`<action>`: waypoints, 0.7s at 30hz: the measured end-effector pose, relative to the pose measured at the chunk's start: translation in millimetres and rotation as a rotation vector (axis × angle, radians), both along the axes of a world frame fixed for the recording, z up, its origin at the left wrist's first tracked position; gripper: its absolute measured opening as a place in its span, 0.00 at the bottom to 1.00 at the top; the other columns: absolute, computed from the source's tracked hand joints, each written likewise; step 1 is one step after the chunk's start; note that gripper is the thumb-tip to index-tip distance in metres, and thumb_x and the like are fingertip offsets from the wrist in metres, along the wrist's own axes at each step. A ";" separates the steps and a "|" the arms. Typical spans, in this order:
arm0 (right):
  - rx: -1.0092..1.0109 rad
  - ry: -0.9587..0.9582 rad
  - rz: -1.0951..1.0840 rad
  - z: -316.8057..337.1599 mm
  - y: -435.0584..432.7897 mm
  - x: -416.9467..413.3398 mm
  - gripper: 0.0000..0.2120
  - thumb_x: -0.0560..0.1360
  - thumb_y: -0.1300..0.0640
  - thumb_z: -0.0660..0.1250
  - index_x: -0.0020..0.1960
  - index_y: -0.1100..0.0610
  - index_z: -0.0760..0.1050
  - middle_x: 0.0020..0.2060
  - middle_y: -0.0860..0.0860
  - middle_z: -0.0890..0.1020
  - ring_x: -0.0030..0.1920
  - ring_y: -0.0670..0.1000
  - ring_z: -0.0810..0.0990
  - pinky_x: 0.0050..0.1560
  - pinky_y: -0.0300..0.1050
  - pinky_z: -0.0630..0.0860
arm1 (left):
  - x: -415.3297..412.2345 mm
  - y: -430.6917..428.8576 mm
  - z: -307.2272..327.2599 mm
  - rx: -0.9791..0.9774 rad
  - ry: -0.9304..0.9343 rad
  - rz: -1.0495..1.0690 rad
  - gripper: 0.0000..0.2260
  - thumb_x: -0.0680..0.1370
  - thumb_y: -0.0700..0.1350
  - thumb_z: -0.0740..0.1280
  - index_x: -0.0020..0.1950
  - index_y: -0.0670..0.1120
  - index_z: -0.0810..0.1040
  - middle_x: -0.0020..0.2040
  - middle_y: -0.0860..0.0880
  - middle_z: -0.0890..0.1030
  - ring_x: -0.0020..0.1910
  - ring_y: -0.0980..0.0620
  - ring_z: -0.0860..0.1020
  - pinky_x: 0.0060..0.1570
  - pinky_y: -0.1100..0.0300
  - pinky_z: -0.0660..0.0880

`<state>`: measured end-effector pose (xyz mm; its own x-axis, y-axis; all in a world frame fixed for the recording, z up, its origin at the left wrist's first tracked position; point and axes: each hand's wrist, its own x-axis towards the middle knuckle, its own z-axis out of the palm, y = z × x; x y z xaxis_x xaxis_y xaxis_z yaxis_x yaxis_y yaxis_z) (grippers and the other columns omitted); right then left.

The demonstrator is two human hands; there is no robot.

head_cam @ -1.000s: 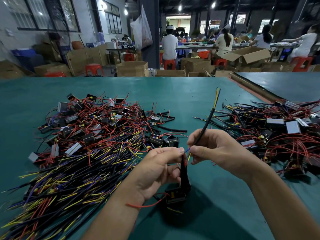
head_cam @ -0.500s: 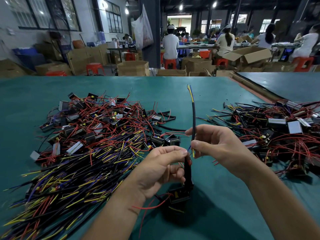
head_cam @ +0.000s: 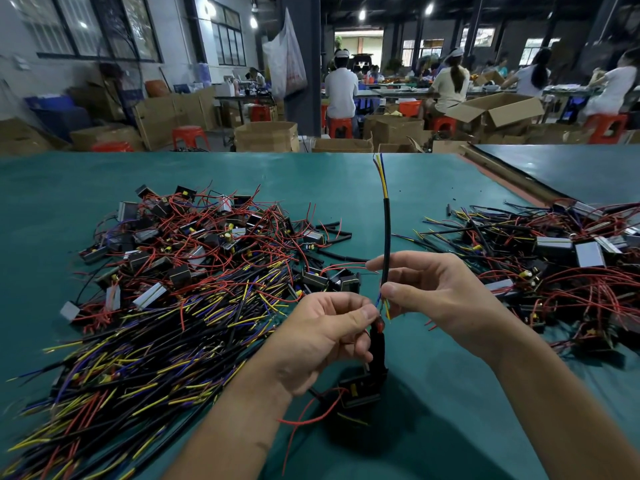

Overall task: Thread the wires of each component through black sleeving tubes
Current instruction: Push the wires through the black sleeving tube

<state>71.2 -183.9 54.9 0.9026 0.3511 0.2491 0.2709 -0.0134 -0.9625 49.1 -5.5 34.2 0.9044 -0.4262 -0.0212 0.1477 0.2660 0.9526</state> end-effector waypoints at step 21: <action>-0.261 0.042 0.130 -17.4 2.3 4.1 0.04 0.73 0.64 0.73 0.47 0.59 0.81 0.39 0.55 0.85 0.39 0.48 0.79 0.45 0.44 0.78 | 9.3 2.5 -5.5 0.053 0.002 0.281 0.07 0.75 0.40 0.70 0.37 0.47 0.82 0.27 0.49 0.72 0.22 0.58 0.69 0.25 0.66 0.72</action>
